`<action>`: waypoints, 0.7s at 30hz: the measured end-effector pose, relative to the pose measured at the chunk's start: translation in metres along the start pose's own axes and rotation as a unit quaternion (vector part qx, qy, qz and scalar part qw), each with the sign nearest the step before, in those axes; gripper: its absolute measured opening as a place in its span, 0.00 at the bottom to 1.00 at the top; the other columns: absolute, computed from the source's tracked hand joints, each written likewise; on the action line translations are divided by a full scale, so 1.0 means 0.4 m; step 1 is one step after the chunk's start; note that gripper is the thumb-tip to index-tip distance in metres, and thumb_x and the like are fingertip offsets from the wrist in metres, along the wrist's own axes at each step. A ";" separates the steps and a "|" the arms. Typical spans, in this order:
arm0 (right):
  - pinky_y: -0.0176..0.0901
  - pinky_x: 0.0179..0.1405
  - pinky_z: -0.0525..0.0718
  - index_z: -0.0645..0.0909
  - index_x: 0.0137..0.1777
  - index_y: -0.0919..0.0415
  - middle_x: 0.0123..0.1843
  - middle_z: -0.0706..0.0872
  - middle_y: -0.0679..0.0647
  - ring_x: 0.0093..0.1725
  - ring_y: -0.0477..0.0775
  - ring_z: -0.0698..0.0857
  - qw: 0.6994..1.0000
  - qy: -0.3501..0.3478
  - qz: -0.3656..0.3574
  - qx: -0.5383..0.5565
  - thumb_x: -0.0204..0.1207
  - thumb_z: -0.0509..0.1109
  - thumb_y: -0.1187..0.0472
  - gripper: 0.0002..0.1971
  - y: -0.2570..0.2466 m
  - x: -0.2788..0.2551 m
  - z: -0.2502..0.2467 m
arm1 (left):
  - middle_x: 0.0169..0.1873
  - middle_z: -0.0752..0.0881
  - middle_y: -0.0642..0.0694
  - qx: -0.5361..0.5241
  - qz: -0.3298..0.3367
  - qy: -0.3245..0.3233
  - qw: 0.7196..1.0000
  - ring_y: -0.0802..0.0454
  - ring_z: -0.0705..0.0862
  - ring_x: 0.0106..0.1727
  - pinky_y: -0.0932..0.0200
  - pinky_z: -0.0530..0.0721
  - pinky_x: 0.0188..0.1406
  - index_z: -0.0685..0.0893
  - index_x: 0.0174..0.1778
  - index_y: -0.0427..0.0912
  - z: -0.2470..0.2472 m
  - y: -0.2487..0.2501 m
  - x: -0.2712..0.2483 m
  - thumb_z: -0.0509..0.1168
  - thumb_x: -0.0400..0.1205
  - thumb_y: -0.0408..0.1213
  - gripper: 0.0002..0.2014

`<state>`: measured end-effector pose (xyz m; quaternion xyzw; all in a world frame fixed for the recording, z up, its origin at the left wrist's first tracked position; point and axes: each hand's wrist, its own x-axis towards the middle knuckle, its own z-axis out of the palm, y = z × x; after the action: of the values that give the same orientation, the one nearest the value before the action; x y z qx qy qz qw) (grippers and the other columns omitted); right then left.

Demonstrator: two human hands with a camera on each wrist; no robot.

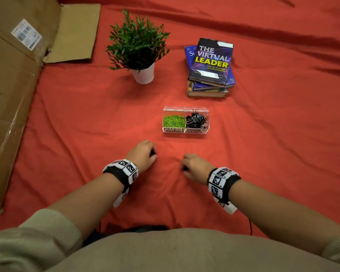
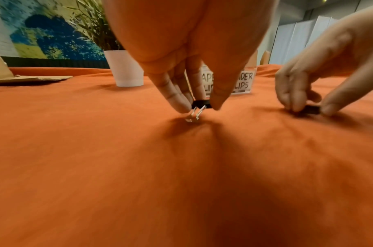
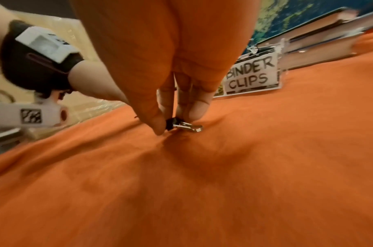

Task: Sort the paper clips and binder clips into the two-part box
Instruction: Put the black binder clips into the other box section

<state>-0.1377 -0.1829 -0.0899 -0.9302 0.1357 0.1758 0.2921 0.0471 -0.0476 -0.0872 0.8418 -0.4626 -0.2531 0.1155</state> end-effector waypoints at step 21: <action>0.46 0.57 0.74 0.84 0.49 0.61 0.53 0.85 0.56 0.57 0.59 0.75 0.951 0.267 0.153 0.039 0.71 0.71 0.62 0.07 0.156 0.062 -0.248 | 0.55 0.85 0.48 0.008 0.046 0.129 0.991 0.46 0.76 0.63 0.52 0.70 0.62 0.82 0.57 0.45 -0.061 0.310 0.251 0.65 0.80 0.38 0.11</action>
<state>-0.1130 -0.2949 -0.0548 -0.8990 0.3564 -0.0422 0.2510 0.0153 -0.2002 -0.0452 0.8463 -0.4837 -0.1334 0.1790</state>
